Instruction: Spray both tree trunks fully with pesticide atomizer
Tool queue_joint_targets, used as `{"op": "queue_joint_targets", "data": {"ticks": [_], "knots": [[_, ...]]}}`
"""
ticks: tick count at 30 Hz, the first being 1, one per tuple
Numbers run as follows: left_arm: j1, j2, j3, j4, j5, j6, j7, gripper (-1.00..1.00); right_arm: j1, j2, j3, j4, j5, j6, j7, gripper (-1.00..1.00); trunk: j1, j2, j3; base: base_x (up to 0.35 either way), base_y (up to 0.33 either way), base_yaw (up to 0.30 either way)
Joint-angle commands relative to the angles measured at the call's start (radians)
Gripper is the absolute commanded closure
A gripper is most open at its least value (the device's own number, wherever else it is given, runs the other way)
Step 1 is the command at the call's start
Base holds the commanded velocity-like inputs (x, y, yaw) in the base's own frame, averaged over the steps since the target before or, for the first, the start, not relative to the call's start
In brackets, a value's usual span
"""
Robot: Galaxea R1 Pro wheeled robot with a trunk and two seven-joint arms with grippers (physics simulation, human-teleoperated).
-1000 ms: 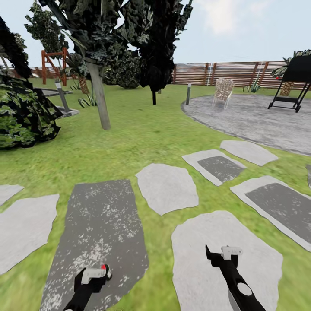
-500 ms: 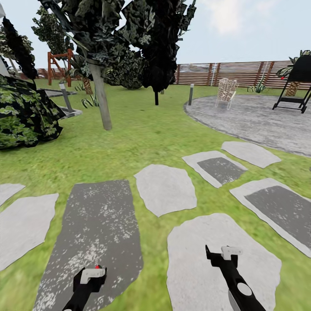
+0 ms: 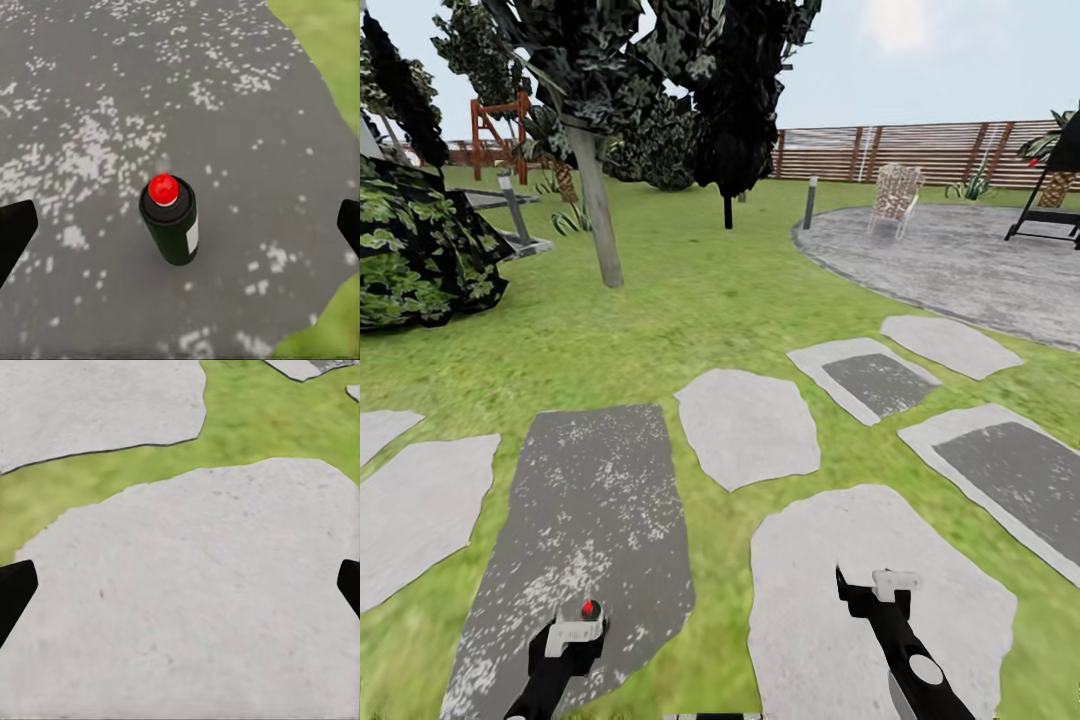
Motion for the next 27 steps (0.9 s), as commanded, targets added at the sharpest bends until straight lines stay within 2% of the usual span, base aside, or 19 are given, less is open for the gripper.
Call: {"op": "queue_joint_targets", "data": {"ticks": [1, 27], "knots": [[0.000, 0.000, 0.000, 0.000, 0.000, 0.000, 0.000, -1.00, 0.000, 0.000, 0.000, 0.000, 0.000, 0.000, 0.000, -1.00, 0.000, 0.000, -0.006, 0.000, 0.000, 0.000], [0.000, 0.002, 0.000, 0.001, -0.001, 0.000, 0.000, -1.00, 0.000, 0.000, 0.000, 0.000, 0.000, 0.000, 0.000, -1.00, 0.012, -0.006, -0.147, 0.000, 0.000, 0.000]]}}
